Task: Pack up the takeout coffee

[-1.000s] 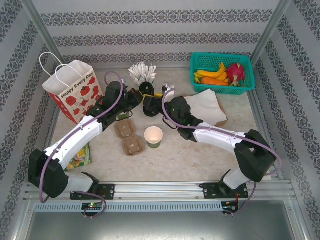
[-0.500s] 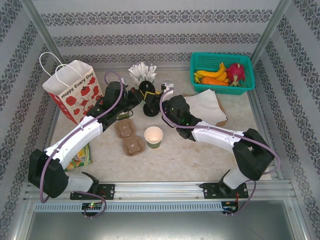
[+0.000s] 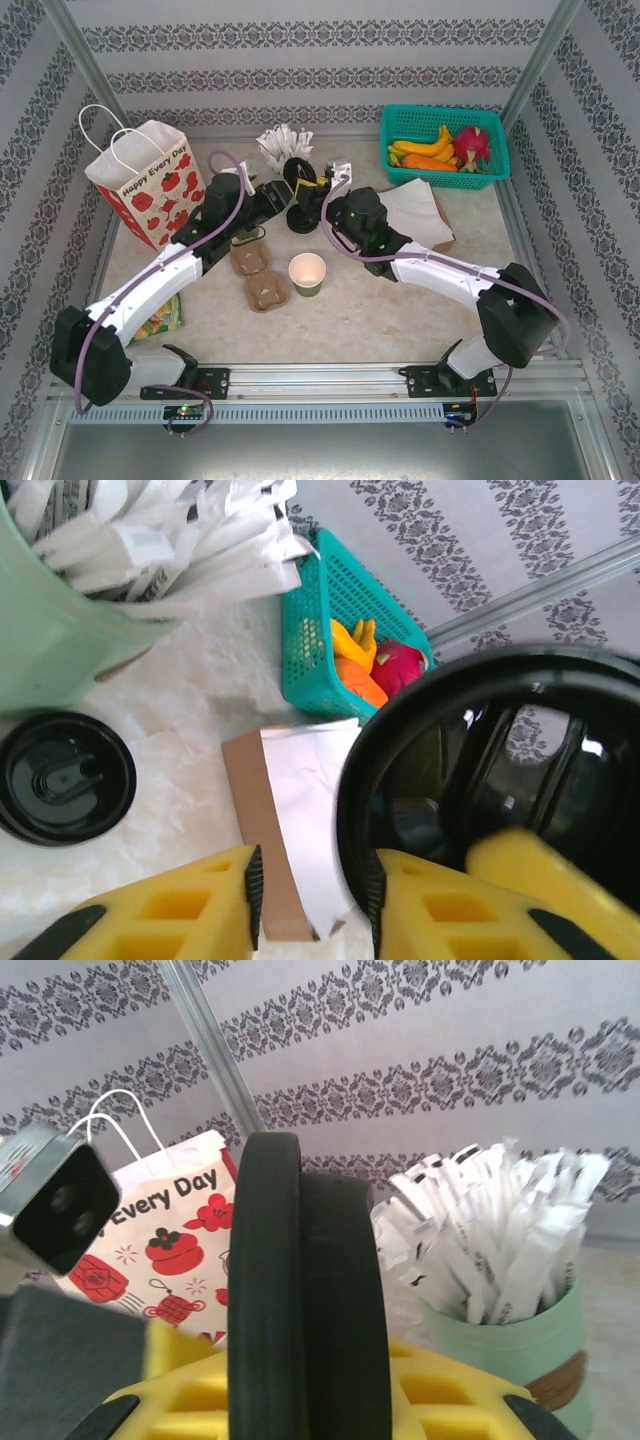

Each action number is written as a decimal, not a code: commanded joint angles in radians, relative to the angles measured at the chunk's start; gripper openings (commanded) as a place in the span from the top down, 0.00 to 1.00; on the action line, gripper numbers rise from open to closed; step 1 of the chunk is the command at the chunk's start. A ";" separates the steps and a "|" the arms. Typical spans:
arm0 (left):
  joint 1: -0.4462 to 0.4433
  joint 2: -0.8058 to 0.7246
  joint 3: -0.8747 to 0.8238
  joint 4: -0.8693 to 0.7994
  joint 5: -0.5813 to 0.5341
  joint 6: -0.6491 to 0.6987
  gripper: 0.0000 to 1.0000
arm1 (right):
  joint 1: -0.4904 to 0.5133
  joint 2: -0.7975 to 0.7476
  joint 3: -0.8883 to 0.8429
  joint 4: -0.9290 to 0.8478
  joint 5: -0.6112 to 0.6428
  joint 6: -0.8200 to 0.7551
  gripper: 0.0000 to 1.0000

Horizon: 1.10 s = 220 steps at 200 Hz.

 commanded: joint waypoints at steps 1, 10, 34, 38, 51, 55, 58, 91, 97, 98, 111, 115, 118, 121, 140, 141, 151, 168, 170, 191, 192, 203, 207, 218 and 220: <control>0.000 -0.062 -0.034 0.078 0.020 0.054 0.60 | -0.026 -0.066 0.005 -0.021 -0.004 -0.138 1.00; 0.001 -0.075 -0.037 0.060 0.022 0.070 0.57 | -0.034 -0.084 0.001 -0.038 -0.004 -0.171 1.00; 0.003 -0.109 -0.026 -0.021 0.010 0.127 0.48 | -0.059 -0.123 -0.005 -0.089 -0.030 -0.275 1.00; 0.006 -0.115 -0.020 -0.042 0.002 0.138 0.45 | -0.061 -0.131 -0.003 -0.105 -0.031 -0.299 1.00; 0.012 -0.142 -0.005 -0.098 -0.024 0.173 0.34 | -0.067 -0.156 0.002 -0.158 -0.050 -0.407 1.00; 0.013 -0.151 -0.002 -0.115 -0.033 0.186 0.31 | -0.068 -0.164 -0.002 -0.165 -0.062 -0.453 1.00; 0.016 -0.157 0.002 -0.126 -0.039 0.195 0.29 | -0.068 -0.170 -0.004 -0.170 -0.069 -0.492 1.00; 0.052 -0.224 0.039 -0.236 -0.066 0.259 0.08 | -0.072 -0.226 -0.016 -0.229 -0.112 -0.816 1.00; 0.060 -0.231 0.046 -0.251 -0.062 0.265 0.02 | -0.073 -0.232 -0.014 -0.243 -0.121 -0.875 1.00; 0.061 -0.232 0.048 -0.253 -0.062 0.267 0.02 | -0.073 -0.233 -0.014 -0.244 -0.122 -0.884 1.00; 0.076 -0.240 0.070 -0.287 -0.045 0.280 0.01 | -0.073 -0.246 -0.032 -0.231 -0.157 -1.023 1.00; 0.079 -0.241 0.078 -0.300 -0.042 0.285 0.01 | -0.073 -0.249 -0.038 -0.224 -0.168 -1.065 1.00; 0.080 -0.241 0.086 -0.308 -0.039 0.289 0.01 | -0.073 -0.251 -0.045 -0.218 -0.175 -1.096 1.00; 0.082 -0.240 0.094 -0.318 -0.036 0.293 0.01 | -0.072 -0.252 -0.051 -0.212 -0.183 -1.125 1.00; 0.094 -0.230 0.144 -0.384 -0.014 0.313 0.01 | -0.073 -0.259 -0.058 -0.218 -0.217 -1.279 1.00; 0.095 -0.229 0.147 -0.388 -0.012 0.313 0.01 | -0.073 -0.258 -0.058 -0.218 -0.217 -1.285 1.00; 0.102 -0.223 0.175 -0.423 0.003 0.323 0.01 | -0.071 -0.261 -0.055 -0.219 -0.223 -1.339 1.00; 0.111 -0.208 0.223 -0.475 0.045 0.345 0.01 | -0.062 -0.263 -0.059 -0.206 -0.220 -1.475 1.00; 0.114 -0.206 0.228 -0.481 0.052 0.346 0.01 | -0.060 -0.262 -0.060 -0.200 -0.213 -1.494 1.00; 0.124 -0.173 0.293 -0.549 0.119 0.368 0.01 | -0.037 -0.250 -0.064 -0.175 -0.168 -1.681 1.00; 0.125 -0.173 0.295 -0.552 0.121 0.369 0.01 | -0.036 -0.250 -0.064 -0.175 -0.168 -1.686 1.00; 0.126 -0.158 0.326 -0.596 0.138 0.392 0.00 | -0.032 -0.251 -0.064 -0.163 -0.170 -1.740 1.00; 0.126 -0.153 0.335 -0.612 0.141 0.402 0.00 | -0.032 -0.253 -0.063 -0.157 -0.173 -1.749 1.00; 0.126 -0.143 0.359 -0.650 0.151 0.428 0.00 | -0.030 -0.263 -0.057 -0.151 -0.175 -1.753 1.00; 0.125 -0.140 0.363 -0.657 0.154 0.434 0.00 | -0.029 -0.265 -0.055 -0.152 -0.175 -1.753 1.00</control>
